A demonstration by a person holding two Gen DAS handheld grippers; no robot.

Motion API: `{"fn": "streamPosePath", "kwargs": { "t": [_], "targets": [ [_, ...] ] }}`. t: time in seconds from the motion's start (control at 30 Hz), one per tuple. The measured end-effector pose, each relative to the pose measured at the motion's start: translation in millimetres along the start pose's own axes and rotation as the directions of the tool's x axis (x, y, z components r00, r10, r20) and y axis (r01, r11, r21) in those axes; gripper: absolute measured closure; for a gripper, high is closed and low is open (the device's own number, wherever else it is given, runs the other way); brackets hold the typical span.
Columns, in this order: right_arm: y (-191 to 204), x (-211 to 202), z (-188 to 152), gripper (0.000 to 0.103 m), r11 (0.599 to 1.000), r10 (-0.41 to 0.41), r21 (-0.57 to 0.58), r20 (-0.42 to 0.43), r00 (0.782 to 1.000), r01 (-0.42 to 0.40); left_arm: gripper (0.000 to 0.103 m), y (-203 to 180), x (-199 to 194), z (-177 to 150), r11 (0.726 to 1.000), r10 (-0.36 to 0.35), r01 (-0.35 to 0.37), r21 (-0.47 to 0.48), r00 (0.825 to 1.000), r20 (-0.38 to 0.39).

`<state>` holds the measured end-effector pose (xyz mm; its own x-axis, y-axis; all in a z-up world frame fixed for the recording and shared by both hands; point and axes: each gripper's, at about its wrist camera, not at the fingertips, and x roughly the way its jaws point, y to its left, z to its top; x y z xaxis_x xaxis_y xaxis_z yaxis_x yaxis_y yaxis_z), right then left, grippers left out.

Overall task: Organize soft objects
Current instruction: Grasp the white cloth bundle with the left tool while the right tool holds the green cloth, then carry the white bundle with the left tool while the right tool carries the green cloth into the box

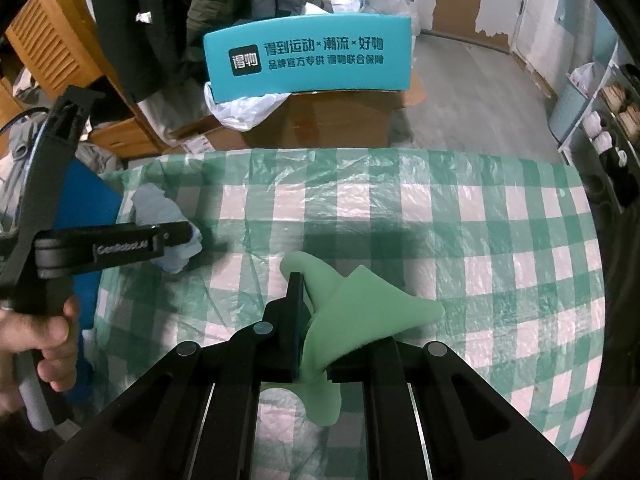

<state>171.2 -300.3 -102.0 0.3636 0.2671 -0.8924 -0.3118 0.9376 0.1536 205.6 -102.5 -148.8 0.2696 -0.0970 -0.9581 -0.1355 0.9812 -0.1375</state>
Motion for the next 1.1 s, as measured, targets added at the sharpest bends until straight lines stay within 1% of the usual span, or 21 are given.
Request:
{"fn": "streamPosePath", "kwargs": {
  "t": [0.27,0.53,0.83,1.1],
  "targets": [
    [8.0,-16.2,0.8,0.095,1.000,0.020,-0.002,0.024,1.000,-0.020,0.054,-7.9,-30.4,-14.3,0.993,0.038,-0.045,0.111,0.997,0.069],
    [20.7,-33.4,1.3,0.095,1.000,0.018,-0.024,0.046,0.999,-0.017,0.054,-11.6,-54.7,-30.3,0.983,0.048,-0.068,0.172,0.992,0.118],
    [37.3,-48.9,1.4,0.095,0.999,0.027,-0.042,0.065,0.998,-0.024,0.054,-8.4,-91.2,-47.6,0.979,0.023,-0.058,0.197,0.984,0.174],
    [64.4,-67.8,2.8,0.095,0.995,0.054,-0.084,0.096,0.994,-0.046,0.054,4.2,-120.7,-64.9,0.979,0.005,-0.053,0.199,0.971,0.238]
  ]
}}
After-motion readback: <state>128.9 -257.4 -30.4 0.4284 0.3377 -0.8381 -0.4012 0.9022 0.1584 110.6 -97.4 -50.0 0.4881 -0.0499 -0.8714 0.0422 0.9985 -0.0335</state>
